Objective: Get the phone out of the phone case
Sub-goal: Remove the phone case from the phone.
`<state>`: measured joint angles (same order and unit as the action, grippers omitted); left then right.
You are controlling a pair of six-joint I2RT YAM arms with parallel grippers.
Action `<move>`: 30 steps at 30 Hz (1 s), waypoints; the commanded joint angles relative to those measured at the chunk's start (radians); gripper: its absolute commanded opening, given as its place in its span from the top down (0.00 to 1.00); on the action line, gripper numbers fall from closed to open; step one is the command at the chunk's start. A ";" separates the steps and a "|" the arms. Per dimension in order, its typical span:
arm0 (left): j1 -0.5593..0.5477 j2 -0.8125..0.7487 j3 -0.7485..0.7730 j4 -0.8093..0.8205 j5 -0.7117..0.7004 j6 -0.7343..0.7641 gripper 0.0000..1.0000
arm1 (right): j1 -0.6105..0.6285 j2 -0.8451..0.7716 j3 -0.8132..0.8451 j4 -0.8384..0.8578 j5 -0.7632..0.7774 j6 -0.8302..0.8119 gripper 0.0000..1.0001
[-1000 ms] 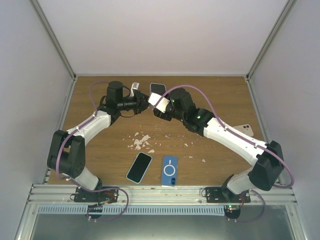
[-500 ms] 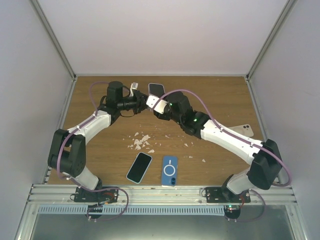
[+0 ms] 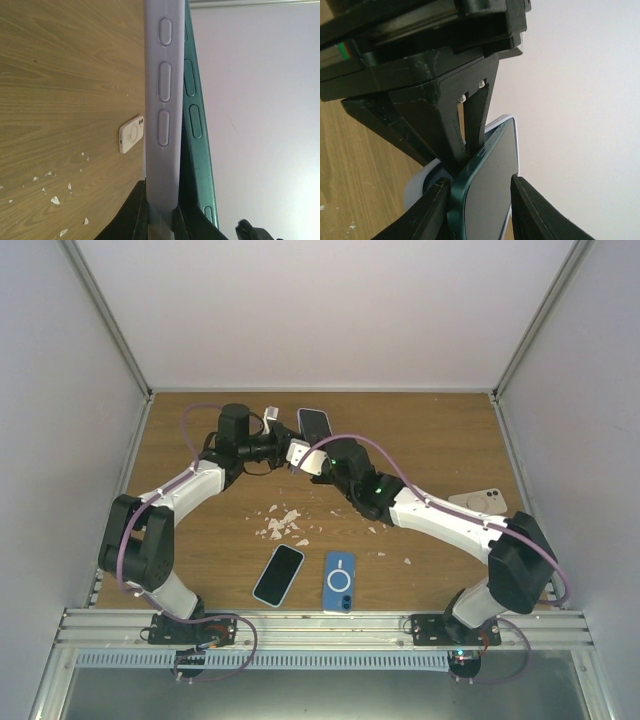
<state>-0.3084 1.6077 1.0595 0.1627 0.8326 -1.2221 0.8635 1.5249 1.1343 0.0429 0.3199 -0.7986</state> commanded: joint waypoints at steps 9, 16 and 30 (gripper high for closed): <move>-0.047 -0.027 0.056 0.077 0.079 0.062 1.00 | -0.067 0.055 -0.012 0.075 0.115 -0.036 0.75; -0.056 -0.029 0.053 0.055 0.064 0.082 1.00 | -0.079 0.036 0.012 0.055 0.098 -0.024 0.90; -0.055 -0.012 0.056 -0.053 -0.036 0.172 1.00 | -0.081 -0.028 0.119 -0.063 0.055 0.044 0.99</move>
<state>-0.3401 1.6077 1.0977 0.1162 0.7593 -1.1912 0.8295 1.5497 1.1908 -0.0158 0.3256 -0.7986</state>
